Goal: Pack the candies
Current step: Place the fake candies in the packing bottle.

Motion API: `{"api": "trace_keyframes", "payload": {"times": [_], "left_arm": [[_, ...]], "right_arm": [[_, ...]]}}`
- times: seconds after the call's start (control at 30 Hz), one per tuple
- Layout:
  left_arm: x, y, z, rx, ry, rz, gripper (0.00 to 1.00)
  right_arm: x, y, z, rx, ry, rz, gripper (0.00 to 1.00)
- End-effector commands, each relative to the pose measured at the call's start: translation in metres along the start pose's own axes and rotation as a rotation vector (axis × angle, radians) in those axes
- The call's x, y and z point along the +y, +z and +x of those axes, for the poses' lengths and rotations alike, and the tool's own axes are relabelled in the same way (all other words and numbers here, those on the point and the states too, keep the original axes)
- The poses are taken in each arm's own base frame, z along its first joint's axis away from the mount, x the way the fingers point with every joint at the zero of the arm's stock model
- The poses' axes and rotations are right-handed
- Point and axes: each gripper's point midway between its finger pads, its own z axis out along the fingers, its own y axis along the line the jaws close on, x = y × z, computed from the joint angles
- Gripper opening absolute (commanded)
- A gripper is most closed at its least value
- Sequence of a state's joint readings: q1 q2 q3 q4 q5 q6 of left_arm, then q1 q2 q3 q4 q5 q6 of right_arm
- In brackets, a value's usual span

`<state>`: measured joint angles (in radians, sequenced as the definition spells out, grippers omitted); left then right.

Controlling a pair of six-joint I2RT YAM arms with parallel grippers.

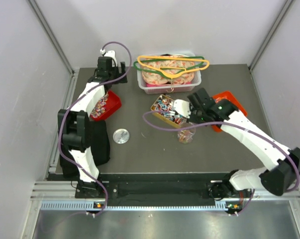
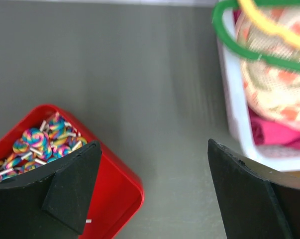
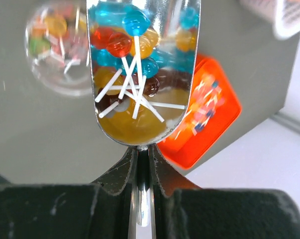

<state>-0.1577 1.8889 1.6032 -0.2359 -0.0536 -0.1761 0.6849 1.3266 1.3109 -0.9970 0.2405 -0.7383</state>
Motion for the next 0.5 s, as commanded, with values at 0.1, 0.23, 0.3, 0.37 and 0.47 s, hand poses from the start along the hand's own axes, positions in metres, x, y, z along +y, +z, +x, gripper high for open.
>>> {"api": "trace_keyframes", "payload": {"times": [0.1,0.23,0.3,0.37,0.47], "left_arm": [[-0.019,-0.018,0.008,0.024,0.065,0.120,0.92],[-0.025,-0.022,0.018,0.050,0.065,0.159,0.92],[-0.028,-0.023,0.022,0.057,0.065,0.180,0.92],[-0.035,-0.023,0.026,0.066,0.075,0.200,0.92],[-0.040,-0.025,0.029,0.071,0.086,0.217,0.92]], "right_arm": [[0.028,-0.010,0.050,0.036,-0.026,-0.009,0.00],[0.036,-0.012,0.068,0.076,-0.052,-0.001,0.00],[0.035,-0.012,0.071,0.089,-0.062,0.010,0.00],[0.029,-0.011,0.073,0.114,-0.077,0.034,0.00],[0.018,-0.011,0.073,0.151,-0.093,0.061,0.00]]}}
